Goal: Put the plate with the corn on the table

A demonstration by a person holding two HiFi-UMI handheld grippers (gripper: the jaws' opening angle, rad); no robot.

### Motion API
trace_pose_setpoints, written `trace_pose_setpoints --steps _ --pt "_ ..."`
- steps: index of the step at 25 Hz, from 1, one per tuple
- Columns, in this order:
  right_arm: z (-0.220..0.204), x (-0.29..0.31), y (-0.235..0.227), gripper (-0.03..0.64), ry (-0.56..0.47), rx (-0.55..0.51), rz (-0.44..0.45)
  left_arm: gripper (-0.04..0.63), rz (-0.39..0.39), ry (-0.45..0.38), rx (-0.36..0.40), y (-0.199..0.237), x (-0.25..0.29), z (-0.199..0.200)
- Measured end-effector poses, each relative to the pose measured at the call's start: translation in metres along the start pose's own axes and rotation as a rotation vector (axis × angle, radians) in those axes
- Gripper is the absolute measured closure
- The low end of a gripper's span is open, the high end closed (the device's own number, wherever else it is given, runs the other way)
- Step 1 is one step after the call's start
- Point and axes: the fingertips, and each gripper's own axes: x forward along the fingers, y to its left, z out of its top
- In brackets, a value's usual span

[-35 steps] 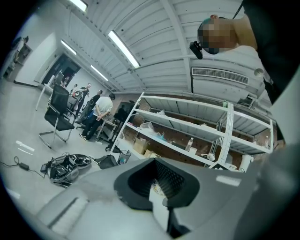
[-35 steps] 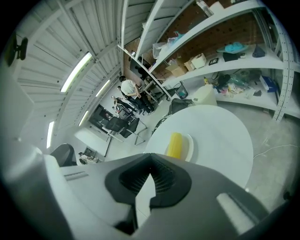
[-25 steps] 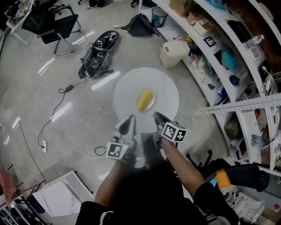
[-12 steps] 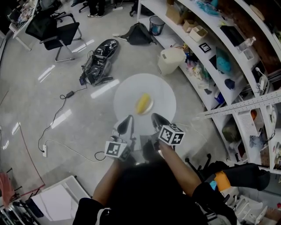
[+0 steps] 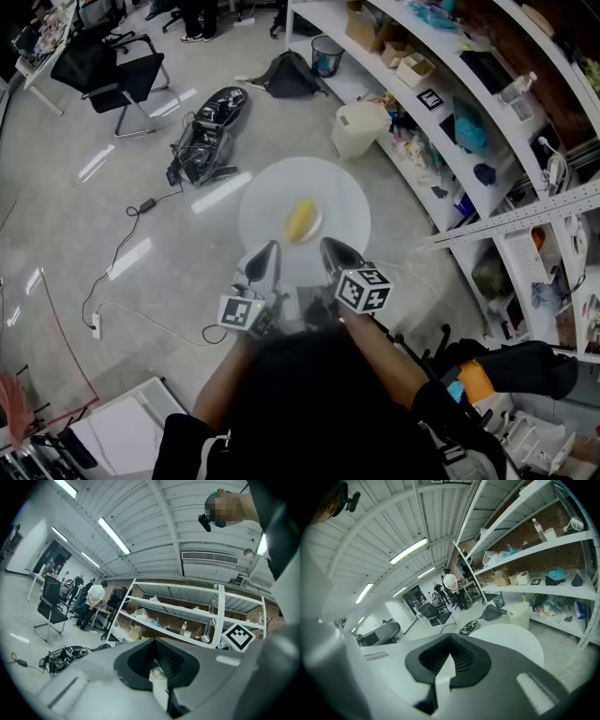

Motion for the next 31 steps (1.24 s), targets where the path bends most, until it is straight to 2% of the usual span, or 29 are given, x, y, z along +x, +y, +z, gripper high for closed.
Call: trace_pose_setpoints --steps 17,31 --pt "0.029 -0.019 0.022 0.608 -0.092 -0.152 0.047 0.592 -0.010 -0.001 0.008 -0.006 0.004 0.003" --pt "0.040 -0.020 0.018 0.608 -0.118 -0.194 0.039 0.592 -0.018 0.012 0.008 -0.008 0.012 0.000"
